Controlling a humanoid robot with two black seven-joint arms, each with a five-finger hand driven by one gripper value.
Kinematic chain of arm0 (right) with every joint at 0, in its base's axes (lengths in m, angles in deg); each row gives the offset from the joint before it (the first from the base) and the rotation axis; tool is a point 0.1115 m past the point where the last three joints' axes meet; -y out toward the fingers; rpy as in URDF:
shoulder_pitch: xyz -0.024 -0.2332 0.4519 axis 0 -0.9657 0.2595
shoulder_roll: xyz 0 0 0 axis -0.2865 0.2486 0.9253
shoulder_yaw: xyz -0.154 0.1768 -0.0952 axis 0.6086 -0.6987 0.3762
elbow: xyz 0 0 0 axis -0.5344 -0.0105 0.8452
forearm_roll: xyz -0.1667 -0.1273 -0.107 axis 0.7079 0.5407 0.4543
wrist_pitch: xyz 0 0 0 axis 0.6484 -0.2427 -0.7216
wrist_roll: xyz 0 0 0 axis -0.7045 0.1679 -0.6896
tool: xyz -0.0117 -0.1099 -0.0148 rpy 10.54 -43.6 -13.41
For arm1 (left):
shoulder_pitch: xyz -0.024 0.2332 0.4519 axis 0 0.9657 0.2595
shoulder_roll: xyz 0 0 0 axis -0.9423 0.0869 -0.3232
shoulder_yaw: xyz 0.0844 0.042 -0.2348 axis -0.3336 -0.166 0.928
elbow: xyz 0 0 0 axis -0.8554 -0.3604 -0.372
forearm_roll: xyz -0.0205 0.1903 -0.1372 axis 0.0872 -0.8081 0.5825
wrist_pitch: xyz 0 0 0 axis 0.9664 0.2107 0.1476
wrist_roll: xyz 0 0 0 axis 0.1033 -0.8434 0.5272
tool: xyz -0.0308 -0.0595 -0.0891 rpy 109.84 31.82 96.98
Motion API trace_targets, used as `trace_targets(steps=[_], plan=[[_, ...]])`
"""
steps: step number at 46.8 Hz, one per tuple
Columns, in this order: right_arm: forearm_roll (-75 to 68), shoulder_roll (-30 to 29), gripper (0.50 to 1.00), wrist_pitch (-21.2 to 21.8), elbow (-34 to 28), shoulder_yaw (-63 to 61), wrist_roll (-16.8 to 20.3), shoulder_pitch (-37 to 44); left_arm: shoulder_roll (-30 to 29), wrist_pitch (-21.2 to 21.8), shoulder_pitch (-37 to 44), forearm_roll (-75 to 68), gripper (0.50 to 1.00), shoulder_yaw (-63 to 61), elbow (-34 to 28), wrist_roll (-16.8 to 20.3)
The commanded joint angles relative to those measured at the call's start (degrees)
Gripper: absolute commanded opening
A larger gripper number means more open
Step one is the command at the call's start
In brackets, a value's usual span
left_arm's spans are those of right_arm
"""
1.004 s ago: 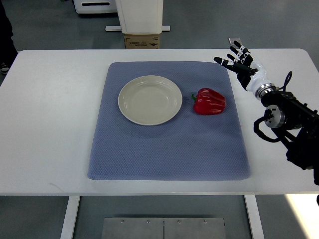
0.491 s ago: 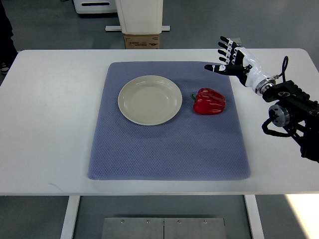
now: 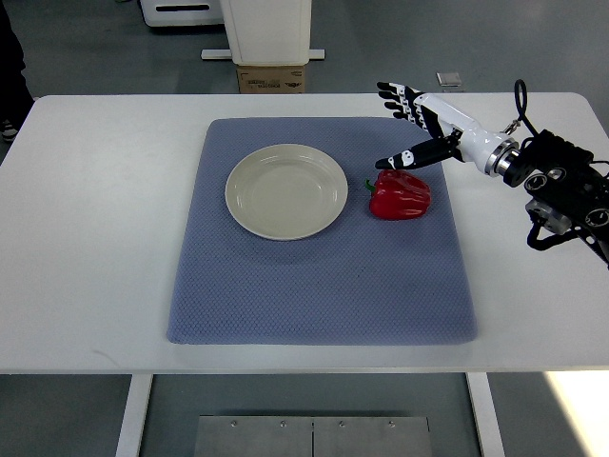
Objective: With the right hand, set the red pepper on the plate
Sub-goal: 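Reach the open right hand down over the red bell pepper, then close the right hand fingers around the red bell pepper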
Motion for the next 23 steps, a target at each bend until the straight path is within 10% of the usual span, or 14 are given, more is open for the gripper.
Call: trace_targets(steps=[1, 23], plan=[[0.4, 0.0, 1.000, -0.1, 0.1, 4.8, -1.2, 1.6, 0.0, 0.0, 0.1, 0.0, 1.000, 0.0, 0.0, 0.0], [5.0, -0.2, 0.998, -1.8, 1.0, 12.9, -2.1, 3.1, 0.0, 0.0, 0.1, 0.0, 1.000, 0.0, 0.0, 0.0]])
